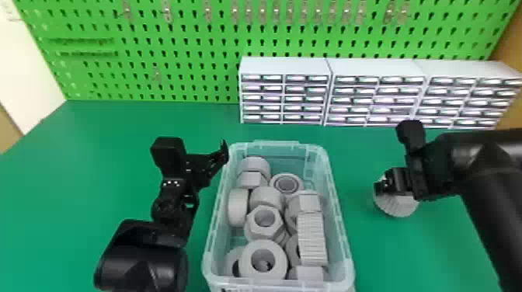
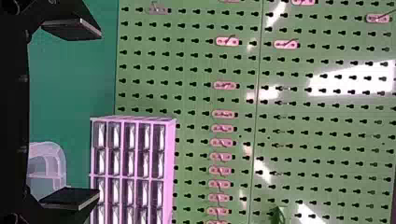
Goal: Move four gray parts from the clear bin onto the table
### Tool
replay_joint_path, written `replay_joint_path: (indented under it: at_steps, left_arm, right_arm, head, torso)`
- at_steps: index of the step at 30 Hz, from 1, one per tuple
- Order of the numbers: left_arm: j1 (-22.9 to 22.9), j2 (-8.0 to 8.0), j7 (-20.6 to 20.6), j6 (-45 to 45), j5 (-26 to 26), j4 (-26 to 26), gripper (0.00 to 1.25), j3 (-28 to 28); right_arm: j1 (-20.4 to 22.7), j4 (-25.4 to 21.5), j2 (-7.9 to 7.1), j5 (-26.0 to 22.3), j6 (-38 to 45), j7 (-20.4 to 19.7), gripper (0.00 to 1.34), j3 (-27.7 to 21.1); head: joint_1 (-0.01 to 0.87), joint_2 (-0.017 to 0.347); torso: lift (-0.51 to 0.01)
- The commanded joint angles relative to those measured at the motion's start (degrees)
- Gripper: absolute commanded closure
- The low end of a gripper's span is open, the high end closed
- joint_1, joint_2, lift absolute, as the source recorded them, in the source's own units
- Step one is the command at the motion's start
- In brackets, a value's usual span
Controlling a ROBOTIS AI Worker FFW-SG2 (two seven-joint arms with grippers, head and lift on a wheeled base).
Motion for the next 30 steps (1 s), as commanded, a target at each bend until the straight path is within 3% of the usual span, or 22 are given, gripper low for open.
replay_joint_path:
  at_steps: [1,30]
  left_arm:
    - [-0.1,0.00,0.0,0.0,0.0,0.0,0.10,-0.1]
    - [0.0,0.00,0.0,0.0,0.2,0.0,0.10,-0.1]
  right_arm:
    - [0.1,1.4,0.02,0.5,-0.4,0.0,0.92,0.1]
    - [0.7,3.9,0.10,2.2,-1.5,0.0,0.92,-0.3]
  head:
    - [0.693,0.072]
    - [0.693,0.072]
  torso:
    - [-0.052]
    - [-0.052]
